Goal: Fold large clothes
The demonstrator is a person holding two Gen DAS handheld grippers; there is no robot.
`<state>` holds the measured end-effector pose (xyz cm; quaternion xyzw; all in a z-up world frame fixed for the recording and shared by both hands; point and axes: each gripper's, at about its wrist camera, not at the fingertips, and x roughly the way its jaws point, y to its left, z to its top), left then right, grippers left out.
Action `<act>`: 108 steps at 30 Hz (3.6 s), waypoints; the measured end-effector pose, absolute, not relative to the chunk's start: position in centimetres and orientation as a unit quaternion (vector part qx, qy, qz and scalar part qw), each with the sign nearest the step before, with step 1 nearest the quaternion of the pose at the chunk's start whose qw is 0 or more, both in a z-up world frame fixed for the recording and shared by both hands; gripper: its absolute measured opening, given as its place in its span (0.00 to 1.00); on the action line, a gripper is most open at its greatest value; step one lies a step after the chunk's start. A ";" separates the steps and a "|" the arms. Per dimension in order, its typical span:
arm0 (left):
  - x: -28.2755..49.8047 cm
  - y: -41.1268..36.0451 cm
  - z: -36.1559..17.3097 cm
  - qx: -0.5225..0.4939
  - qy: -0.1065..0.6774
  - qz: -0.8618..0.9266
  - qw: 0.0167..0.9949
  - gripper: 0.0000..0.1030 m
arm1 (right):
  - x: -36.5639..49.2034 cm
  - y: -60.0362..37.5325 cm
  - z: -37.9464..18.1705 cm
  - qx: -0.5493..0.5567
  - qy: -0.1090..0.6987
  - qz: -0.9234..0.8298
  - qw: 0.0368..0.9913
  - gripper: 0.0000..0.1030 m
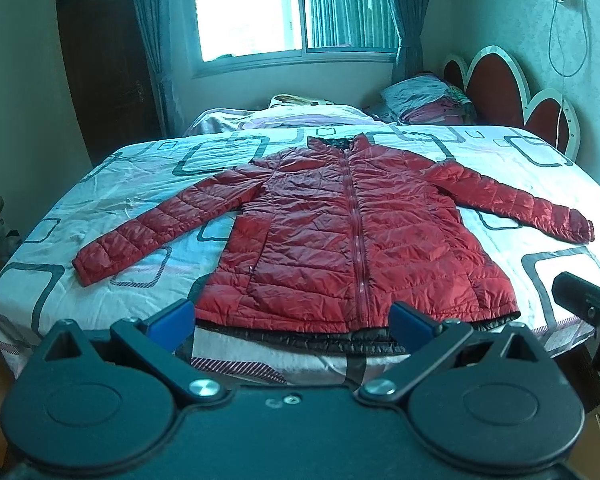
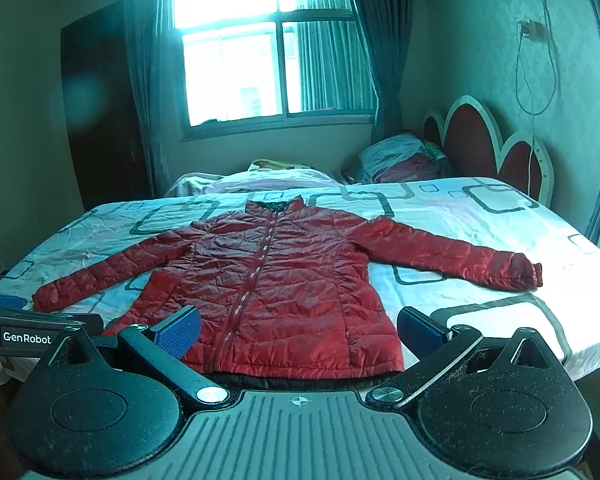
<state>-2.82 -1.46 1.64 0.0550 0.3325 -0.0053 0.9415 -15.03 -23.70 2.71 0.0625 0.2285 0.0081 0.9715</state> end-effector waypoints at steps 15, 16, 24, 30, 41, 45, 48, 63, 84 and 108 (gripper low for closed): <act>-2.7 -1.7 1.5 0.054 0.332 -0.007 0.942 1.00 | -14.7 -24.4 2.8 0.068 0.225 0.007 0.972 1.00; -2.6 -1.8 1.5 0.053 0.333 -0.007 0.941 1.00 | -14.6 -24.5 2.8 0.068 0.225 0.007 0.972 1.00; -2.6 -1.8 1.5 0.054 0.333 -0.007 0.941 1.00 | -14.4 -24.8 2.8 0.071 0.226 0.005 0.972 1.00; -2.5 -1.7 1.4 0.053 0.332 -0.007 0.942 1.00 | -14.2 -25.0 2.7 0.070 0.225 0.006 0.972 1.00; -2.0 -1.5 1.4 0.048 0.330 -0.001 0.943 1.00 | -14.0 -25.0 2.4 0.068 0.228 0.004 0.971 1.00; -1.9 -1.4 1.3 0.045 0.330 0.001 0.943 1.00 | -13.8 -25.0 2.2 0.068 0.230 0.003 0.971 1.00; -1.8 -1.2 1.3 0.043 0.331 0.003 0.943 1.00 | -13.7 -25.1 2.1 0.069 0.231 0.003 0.970 1.00; -0.6 -0.6 1.0 0.037 0.335 0.007 0.942 1.00 | -12.5 -25.4 2.0 0.075 0.234 -0.002 0.969 1.00; 4.9 -0.9 0.3 0.034 0.346 0.009 0.938 1.00 | -7.7 -27.3 0.7 0.081 0.249 -0.025 0.965 1.00; 23.5 0.3 -3.1 0.039 0.354 -0.035 0.934 1.00 | 8.7 -29.7 -2.0 0.102 0.270 -0.122 0.950 1.00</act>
